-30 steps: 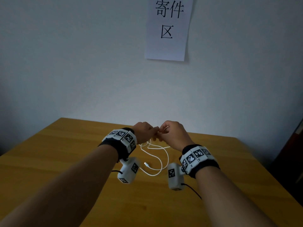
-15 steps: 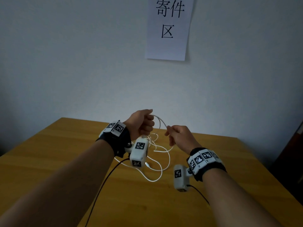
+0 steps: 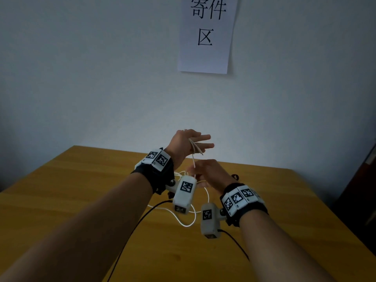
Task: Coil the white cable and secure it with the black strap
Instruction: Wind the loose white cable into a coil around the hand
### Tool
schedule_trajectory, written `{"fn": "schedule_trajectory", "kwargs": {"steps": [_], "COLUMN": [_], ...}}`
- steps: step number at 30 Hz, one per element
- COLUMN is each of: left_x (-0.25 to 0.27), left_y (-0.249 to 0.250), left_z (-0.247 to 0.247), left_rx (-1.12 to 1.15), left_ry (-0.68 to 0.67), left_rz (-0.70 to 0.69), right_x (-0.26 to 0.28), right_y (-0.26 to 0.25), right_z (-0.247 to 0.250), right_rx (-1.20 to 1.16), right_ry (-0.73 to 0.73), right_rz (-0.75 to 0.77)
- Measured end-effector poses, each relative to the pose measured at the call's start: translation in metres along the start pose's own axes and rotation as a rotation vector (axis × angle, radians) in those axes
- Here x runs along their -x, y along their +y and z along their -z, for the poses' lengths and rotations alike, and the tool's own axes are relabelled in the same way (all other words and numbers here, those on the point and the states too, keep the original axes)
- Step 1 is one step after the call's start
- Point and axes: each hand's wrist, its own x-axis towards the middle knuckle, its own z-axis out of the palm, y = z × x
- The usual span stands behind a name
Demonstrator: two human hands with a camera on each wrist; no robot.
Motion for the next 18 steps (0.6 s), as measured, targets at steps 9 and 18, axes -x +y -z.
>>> {"fn": "schedule_trajectory", "kwargs": {"steps": [9,18], "left_x": [0.000,0.005], "left_y": [-0.005,-0.029], "left_z": [0.016,0.031], "left_rx": [-0.952,-1.682], "left_ry": [0.173,0.158], "left_rz": [-0.128,0.076], "right_x": [-0.001,-0.005], "right_y": [0.010,-0.002], "right_z": [0.005,0.018], "right_rx": [0.206,0.354], "right_ry": [-0.096,0.126], "right_rz": [-0.069,0.136]}}
